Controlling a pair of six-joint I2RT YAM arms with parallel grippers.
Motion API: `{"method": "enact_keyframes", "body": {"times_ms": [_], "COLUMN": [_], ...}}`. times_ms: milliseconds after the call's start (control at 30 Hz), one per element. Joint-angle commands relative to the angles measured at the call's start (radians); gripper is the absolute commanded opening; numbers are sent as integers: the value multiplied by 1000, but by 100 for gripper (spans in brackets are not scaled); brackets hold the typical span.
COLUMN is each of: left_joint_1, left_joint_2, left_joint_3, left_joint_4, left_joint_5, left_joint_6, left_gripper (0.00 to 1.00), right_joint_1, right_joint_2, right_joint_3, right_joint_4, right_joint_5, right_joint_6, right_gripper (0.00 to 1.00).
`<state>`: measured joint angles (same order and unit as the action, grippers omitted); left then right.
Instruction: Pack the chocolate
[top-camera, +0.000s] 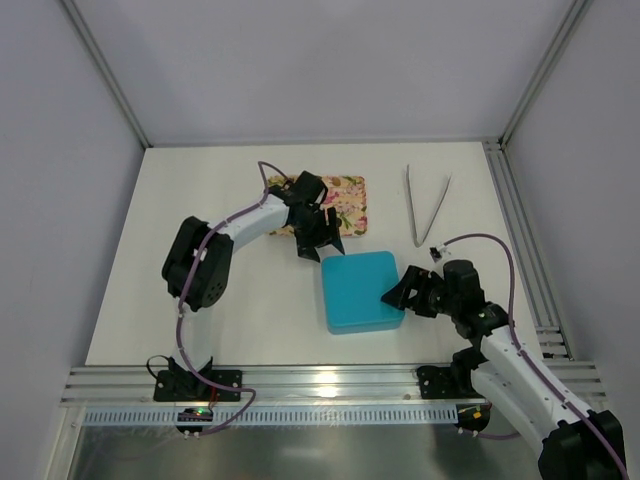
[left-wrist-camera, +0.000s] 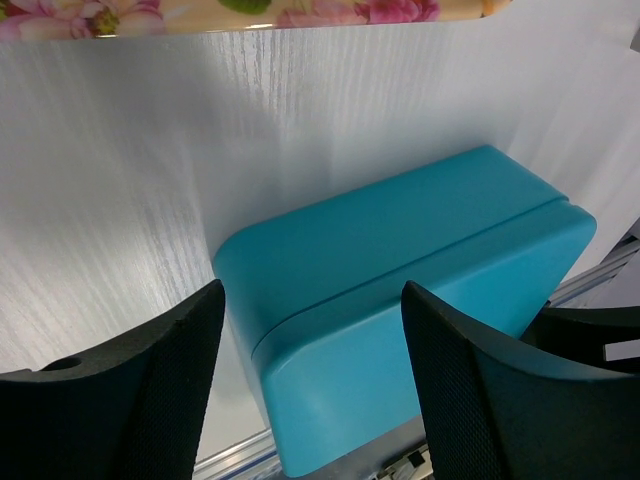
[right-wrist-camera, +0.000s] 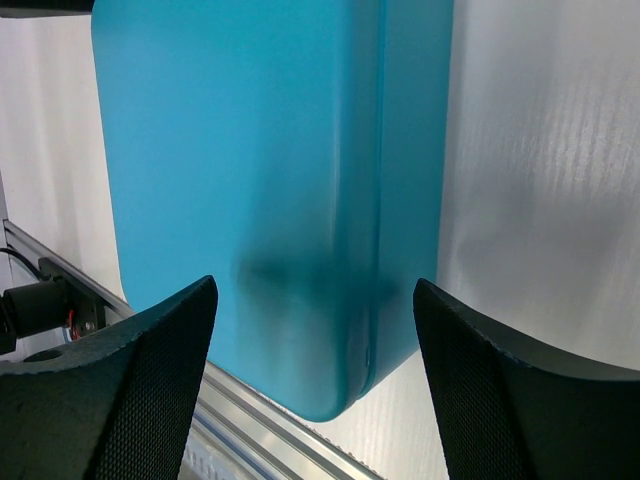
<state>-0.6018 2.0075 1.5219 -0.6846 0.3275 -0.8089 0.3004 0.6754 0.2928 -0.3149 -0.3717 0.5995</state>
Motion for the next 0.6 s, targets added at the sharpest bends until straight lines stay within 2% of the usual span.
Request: {"method": "enact_keyframes", "body": {"times_ms": [0,267,567], "left_joint_1": [-12,-13,37], "left_joint_2": [-13,-23,-55], "left_joint_3": [1,-9,30], "left_joint_4": [17,19,17], "left_joint_5": [19,8,10], "left_joint_6": [-9,-6,33], "left_gripper": [69,70,81], "right_joint_1": [6,6,6], "right_joint_2": [16,50,92], "right_joint_3": [5,5,-49], "right_joint_4": [79,100,158], "right_joint_5": [5,20,22], "right_joint_6": [23,31,63], "right_gripper": [80,80,68]}}
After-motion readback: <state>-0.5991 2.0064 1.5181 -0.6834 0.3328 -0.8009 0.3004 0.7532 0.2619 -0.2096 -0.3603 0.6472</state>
